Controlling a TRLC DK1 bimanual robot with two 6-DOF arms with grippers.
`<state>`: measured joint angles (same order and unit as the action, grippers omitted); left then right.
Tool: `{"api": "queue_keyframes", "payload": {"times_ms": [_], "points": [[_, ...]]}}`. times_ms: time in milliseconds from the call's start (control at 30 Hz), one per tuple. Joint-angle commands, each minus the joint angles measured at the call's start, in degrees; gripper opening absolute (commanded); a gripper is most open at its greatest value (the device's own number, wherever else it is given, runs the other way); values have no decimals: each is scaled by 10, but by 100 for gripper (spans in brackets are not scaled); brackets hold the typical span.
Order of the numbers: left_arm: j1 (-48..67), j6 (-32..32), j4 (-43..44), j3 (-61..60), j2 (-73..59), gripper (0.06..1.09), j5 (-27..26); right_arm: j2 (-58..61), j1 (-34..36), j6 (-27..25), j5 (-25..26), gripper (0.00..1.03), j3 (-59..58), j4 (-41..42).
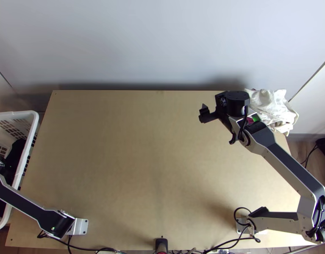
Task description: Fold the t-shirt
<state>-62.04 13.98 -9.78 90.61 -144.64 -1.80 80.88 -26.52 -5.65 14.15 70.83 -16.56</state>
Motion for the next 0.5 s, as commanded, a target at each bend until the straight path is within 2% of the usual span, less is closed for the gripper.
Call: {"api": "queue_keyframes", "payload": {"times_ms": [0, 133, 200, 233, 267, 300, 433, 467], "points": [[3, -3, -30, -2, -12, 103, -32, 0, -1, 1, 5, 98, 3, 0], [-2, -28, -32, 2, -18, 94, -55, -1, -1, 1, 7, 98, 9, 0], [-3, -28, -28, -3, -16, 77, -66, -2, -2, 1, 7, 98, 10, 0], [-5, -32, -21, -4, -15, 59, -72, -2, -1, 1, 7, 98, 10, 0], [-8, -31, -20, -2, -14, 26, -92, -2, -2, 1, 7, 98, 10, 0], [-13, -35, -18, 5, -15, 14, -111, -2, -2, 1, 7, 98, 9, 0], [-26, -55, -10, 11, -2, 10, -126, -2, -2, 1, 7, 98, 9, 0], [-32, -55, -9, 10, 1, 10, -144, -2, -2, 1, 7, 98, 9, 0]]}}
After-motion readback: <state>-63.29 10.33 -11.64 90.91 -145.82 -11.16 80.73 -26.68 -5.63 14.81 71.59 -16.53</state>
